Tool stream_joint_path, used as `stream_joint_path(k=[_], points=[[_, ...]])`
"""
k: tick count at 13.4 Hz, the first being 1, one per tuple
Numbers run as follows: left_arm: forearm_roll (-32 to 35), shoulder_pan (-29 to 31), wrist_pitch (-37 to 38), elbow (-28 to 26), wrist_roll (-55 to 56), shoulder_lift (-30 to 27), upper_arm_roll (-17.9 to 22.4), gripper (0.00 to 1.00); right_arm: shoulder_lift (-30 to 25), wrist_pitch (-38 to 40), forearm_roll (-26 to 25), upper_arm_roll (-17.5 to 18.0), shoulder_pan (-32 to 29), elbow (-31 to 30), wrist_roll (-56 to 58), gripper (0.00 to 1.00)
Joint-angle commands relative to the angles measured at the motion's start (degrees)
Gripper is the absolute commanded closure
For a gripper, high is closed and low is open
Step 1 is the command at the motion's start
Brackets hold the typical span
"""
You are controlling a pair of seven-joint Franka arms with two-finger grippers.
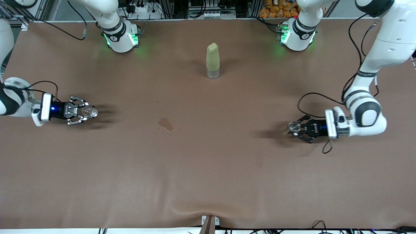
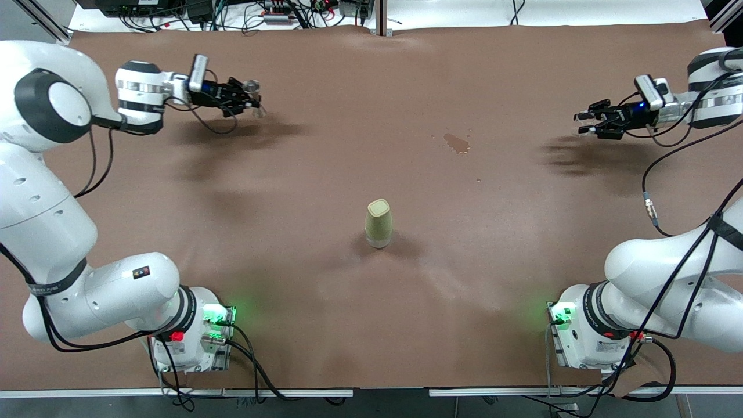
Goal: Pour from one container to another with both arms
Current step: 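Lower the glass cup and jigger back onto the table with both grippers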
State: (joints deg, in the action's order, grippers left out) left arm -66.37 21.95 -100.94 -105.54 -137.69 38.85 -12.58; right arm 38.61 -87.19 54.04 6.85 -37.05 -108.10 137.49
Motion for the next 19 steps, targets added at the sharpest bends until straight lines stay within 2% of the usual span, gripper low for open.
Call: stream_joint_path(k=[1, 3, 8, 12, 17, 19], points=[[1.41, 3.88, 1.89, 0.24, 0.41, 0.08, -0.52, 1.00, 6.90, 1.06, -2.35, 1.06, -0.83, 8.14, 1.02, 0.75], [5.27, 5.03, 1.98, 1.21, -0.20, 0.00, -0.51, 1.00, 8.23, 1.06, -2.71, 0.88, -1.70, 9.74, 0.94, 0.75], [7.38, 9.15, 5.75, 0.60, -6.45, 0.61, -0.43, 1.00, 10.96, 1.15, -2.18, 0.71, -5.13, 10.36, 6.55, 0.75], [7.48, 13.46, 7.15, 0.60, -7.07, 1.93, -0.34, 1.00, 13.86, 1.59, -2.36, 0.79, -5.31, 13.43, 8.40, 0.71], [7.13, 14.87, 7.52, 0.42, -7.24, 4.56, -0.25, 1.00, 16.06, 1.67, -2.36, 0.79, -5.66, 13.52, 8.76, 0.70], [7.04, 14.87, 7.52, 0.42, -7.24, 5.18, -0.25, 1.00, 16.15, 1.76, -2.27, 0.79, -5.75, 13.52, 8.93, 0.60]])
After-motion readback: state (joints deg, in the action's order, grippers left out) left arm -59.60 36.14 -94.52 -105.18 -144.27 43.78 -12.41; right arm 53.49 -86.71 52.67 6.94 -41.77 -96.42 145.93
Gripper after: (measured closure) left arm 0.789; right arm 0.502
